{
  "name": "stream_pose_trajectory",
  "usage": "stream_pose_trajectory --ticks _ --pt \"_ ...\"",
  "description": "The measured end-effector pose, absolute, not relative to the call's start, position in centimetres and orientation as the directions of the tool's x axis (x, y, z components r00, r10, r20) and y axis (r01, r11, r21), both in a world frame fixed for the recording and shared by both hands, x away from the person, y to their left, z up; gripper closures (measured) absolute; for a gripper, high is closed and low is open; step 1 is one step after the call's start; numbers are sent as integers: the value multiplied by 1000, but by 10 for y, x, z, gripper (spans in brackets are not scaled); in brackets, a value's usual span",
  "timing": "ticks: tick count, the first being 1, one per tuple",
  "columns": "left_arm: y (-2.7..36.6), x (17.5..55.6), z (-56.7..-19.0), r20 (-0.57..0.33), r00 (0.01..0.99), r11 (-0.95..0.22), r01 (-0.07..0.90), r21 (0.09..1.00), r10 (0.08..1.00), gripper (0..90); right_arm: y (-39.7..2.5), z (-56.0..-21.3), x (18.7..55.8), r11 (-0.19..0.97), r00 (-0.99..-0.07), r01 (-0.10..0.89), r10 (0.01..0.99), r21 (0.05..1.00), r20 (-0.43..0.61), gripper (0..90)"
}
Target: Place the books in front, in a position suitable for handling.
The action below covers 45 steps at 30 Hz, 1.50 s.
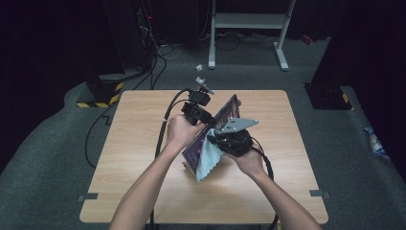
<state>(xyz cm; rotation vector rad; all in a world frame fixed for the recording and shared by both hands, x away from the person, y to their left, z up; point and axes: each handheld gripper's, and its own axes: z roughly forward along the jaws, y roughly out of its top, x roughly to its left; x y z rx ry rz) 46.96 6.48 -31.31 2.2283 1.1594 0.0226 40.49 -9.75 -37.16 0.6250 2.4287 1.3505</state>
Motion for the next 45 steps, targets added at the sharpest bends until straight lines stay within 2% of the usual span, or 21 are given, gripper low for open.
stream_pose_trajectory --ticks 5,12,23,33,40,45 --pt "67 469 -312 -272 608 -406 739 537 746 839 -93 -365 401 450 -869 203 492 870 -52 847" --pt "76 467 -308 -276 608 -399 737 546 744 839 -88 -395 401 506 -872 241 487 828 -44 847" --pt "81 459 -297 -326 621 -367 726 581 713 839 -108 -436 429 489 -791 379 612 786 1 844" --pt "82 459 -294 -351 619 -350 730 587 703 839 -127 -452 446 453 -726 459 687 764 29 844" --pt "80 462 -292 -365 610 -327 733 596 704 838 -116 -454 430 493 -776 414 630 765 14 843" --pt "80 463 -293 -356 609 -333 734 592 709 838 -104 -449 412 530 -827 341 562 777 -21 844"
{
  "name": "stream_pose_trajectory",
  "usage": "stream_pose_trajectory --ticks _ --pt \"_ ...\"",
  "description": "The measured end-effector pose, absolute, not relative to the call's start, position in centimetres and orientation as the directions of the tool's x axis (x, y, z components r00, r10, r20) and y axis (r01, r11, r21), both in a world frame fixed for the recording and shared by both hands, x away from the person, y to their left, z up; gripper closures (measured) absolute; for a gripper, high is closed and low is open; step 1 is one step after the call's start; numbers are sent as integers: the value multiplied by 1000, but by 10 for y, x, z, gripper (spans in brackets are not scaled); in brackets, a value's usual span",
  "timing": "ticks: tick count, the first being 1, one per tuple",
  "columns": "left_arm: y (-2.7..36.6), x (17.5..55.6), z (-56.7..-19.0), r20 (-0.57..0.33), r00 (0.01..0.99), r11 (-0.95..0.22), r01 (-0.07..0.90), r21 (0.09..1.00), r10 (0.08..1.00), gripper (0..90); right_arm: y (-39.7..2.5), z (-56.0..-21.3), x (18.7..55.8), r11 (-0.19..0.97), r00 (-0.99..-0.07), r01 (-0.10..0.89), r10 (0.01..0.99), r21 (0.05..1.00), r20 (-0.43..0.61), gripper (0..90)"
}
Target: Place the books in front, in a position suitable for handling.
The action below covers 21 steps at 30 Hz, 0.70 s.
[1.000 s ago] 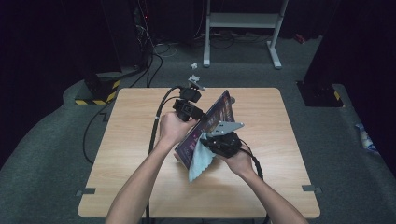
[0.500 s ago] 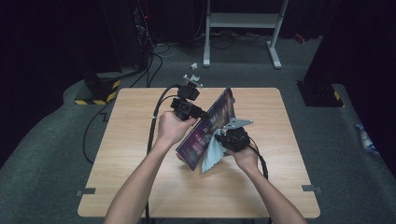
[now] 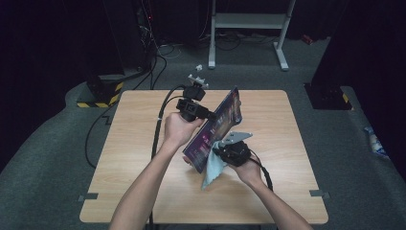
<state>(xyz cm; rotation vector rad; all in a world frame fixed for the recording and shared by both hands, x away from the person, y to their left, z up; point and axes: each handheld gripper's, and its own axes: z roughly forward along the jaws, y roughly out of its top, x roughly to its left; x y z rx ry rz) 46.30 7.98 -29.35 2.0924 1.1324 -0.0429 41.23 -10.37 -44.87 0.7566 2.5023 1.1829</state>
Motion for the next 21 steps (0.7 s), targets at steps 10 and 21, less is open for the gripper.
stream_pose_trajectory --ticks 10,21 --pt "84 462 -290 -371 601 -314 738 598 708 838 -123 -446 436 492 -772 414 636 766 8 842" --pt "83 475 -288 -385 570 -283 757 588 726 839 -96 -445 411 562 -859 337 511 755 3 842"
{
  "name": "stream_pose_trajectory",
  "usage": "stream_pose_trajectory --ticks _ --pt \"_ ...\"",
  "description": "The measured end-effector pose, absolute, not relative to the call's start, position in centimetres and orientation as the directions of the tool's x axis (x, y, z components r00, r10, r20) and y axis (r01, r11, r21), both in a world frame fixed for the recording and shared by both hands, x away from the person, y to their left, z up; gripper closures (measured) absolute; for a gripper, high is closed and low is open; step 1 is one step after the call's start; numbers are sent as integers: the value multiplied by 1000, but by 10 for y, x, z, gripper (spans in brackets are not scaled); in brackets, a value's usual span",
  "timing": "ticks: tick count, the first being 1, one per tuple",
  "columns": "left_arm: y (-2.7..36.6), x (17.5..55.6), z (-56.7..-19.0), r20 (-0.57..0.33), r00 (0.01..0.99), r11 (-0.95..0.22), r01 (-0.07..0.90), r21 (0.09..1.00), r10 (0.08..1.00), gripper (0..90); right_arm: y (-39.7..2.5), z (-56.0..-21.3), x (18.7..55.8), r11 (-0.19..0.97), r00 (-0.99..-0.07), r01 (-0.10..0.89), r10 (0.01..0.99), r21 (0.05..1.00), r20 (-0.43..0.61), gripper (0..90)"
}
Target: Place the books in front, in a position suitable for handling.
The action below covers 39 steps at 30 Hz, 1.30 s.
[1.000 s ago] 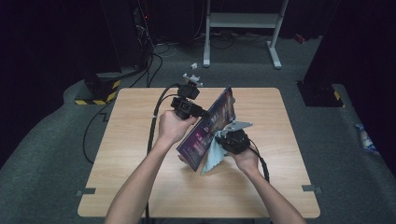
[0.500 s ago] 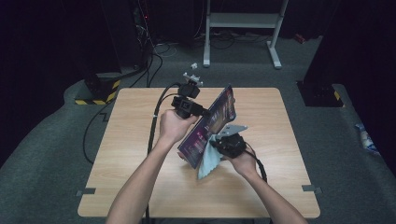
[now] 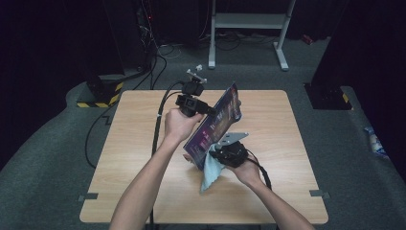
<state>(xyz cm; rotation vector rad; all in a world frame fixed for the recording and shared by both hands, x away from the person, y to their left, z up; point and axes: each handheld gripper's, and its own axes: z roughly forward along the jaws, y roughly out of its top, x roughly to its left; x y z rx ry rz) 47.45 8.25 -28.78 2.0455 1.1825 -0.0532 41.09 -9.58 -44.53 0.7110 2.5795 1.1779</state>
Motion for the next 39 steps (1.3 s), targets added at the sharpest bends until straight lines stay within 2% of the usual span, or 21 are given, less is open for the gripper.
stream_pose_trajectory --ticks 2,7,10,15,24,29,34,39 --pt "83 475 -288 -385 569 -281 758 589 727 838 -95 -444 413 568 -859 331 512 754 -9 842" --pt "82 474 -290 -382 574 -292 758 584 725 838 -110 -445 431 519 -810 400 586 756 26 842" --pt "82 476 -291 -389 571 -288 761 582 723 838 -113 -446 432 514 -803 411 595 753 33 842" --pt "79 481 -295 -397 561 -282 770 573 726 839 -103 -444 420 545 -842 371 539 752 24 842" --pt "82 486 -297 -403 547 -267 778 569 734 839 -84 -441 393 535 -897 306 440 788 50 842" --pt "84 485 -297 -402 548 -267 777 571 734 838 -77 -435 386 540 -910 274 413 796 34 842" --pt "83 481 -302 -382 566 -309 773 554 731 838 -81 -434 399 554 -890 299 456 777 18 842" --pt "86 481 -307 -390 560 -306 780 546 731 838 -100 -426 419 532 -837 345 548 773 -4 843"
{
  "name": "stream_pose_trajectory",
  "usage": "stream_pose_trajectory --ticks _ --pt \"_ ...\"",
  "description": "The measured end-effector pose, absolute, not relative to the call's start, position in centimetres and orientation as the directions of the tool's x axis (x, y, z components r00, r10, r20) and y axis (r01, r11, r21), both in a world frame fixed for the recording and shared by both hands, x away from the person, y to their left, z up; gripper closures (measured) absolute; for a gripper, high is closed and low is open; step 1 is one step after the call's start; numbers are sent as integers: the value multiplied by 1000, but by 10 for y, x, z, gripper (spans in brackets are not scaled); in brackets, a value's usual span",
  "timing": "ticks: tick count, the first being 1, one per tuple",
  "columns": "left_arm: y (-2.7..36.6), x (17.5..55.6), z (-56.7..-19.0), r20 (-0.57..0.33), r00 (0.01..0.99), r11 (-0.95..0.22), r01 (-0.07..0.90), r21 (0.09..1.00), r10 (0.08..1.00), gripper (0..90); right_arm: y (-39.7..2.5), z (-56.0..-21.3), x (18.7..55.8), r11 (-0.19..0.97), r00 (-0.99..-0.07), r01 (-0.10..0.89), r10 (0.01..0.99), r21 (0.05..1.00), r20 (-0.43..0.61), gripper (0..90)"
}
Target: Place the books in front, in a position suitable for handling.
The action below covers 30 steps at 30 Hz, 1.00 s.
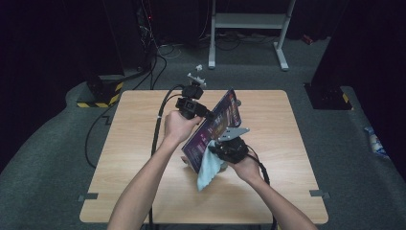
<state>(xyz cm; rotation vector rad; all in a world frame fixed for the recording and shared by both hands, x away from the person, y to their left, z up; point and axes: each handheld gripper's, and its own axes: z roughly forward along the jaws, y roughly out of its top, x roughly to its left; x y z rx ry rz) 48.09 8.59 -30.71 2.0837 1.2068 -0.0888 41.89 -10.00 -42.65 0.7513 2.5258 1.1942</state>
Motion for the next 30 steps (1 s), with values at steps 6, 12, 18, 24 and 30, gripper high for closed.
stream_pose_trajectory --ticks 6,12,18,24,30 --pt "84 482 -307 -407 553 -284 782 554 728 838 -104 -421 418 520 -829 347 559 780 -4 843" --pt "82 483 -308 -388 551 -294 782 550 739 838 -82 -411 394 519 -892 265 452 812 2 842" --pt "82 481 -310 -374 548 -307 785 538 748 838 -77 -390 391 493 -902 232 431 838 -4 842" --pt "78 478 -315 -355 566 -345 780 522 744 838 -94 -371 408 463 -853 273 523 843 -10 843" --pt "72 480 -320 -350 570 -357 780 513 743 838 -92 -356 408 457 -850 257 527 851 -26 843"
